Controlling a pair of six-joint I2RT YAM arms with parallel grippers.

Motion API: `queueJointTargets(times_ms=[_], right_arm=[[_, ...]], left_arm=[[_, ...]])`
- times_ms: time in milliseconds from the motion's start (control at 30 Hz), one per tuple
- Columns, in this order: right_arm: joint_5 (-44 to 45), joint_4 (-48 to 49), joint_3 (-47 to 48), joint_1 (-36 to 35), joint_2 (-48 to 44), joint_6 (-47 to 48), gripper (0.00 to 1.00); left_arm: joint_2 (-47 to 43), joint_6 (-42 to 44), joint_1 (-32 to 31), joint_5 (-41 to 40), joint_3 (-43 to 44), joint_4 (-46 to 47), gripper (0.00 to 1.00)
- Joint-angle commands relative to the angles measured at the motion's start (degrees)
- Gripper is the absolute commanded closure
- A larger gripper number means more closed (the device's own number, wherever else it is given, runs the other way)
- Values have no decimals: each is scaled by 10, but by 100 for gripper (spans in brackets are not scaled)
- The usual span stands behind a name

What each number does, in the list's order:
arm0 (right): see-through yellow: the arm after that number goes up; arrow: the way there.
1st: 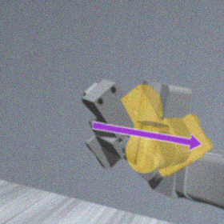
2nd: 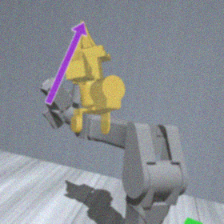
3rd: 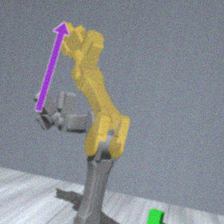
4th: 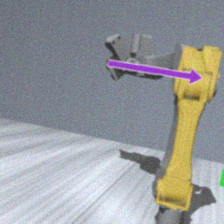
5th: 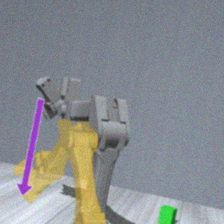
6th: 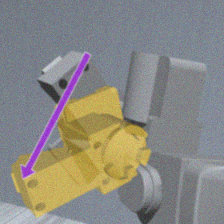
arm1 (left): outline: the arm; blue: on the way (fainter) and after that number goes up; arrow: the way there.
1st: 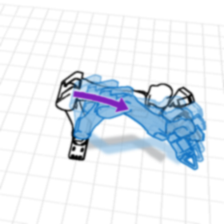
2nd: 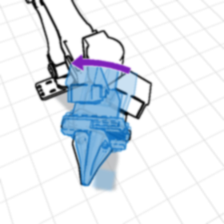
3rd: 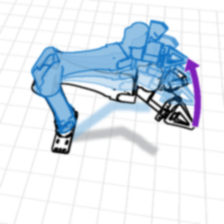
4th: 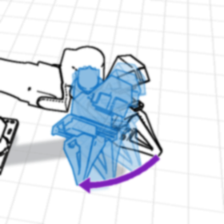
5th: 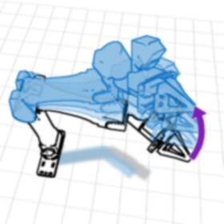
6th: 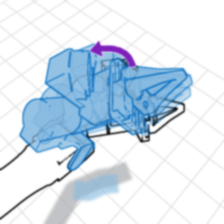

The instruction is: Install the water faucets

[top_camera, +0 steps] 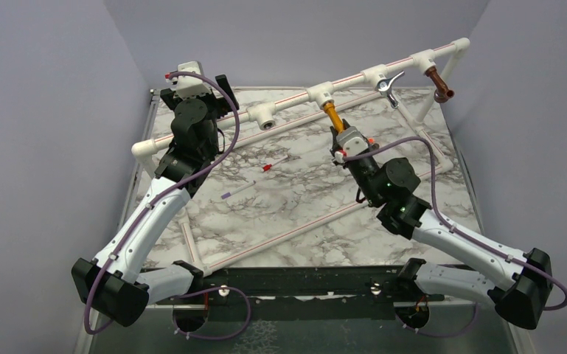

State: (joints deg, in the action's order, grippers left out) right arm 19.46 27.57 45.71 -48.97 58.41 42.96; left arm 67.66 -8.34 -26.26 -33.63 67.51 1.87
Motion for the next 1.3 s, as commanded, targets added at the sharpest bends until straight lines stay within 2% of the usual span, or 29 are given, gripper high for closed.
queueJointTargets(times_ms=[0, 433, 767, 1033, 1267], right_arm=[[11, 37, 22, 2, -8, -257, 99], [105, 51, 11, 2, -20, -717, 99], [177, 95, -38, 2, -45, -990, 99], [199, 7, -21, 2, -41, -1188, 99], [217, -67, -3, 2, -44, -1295, 99]], left_arm=[[43, -12, -26, 36, -66, -214, 1], [41, -12, -26, 37, -66, -214, 1], [39, -12, -27, 39, -66, -214, 1], [38, -12, -27, 36, -66, -214, 1], [39, -12, -27, 37, -66, -214, 1]])
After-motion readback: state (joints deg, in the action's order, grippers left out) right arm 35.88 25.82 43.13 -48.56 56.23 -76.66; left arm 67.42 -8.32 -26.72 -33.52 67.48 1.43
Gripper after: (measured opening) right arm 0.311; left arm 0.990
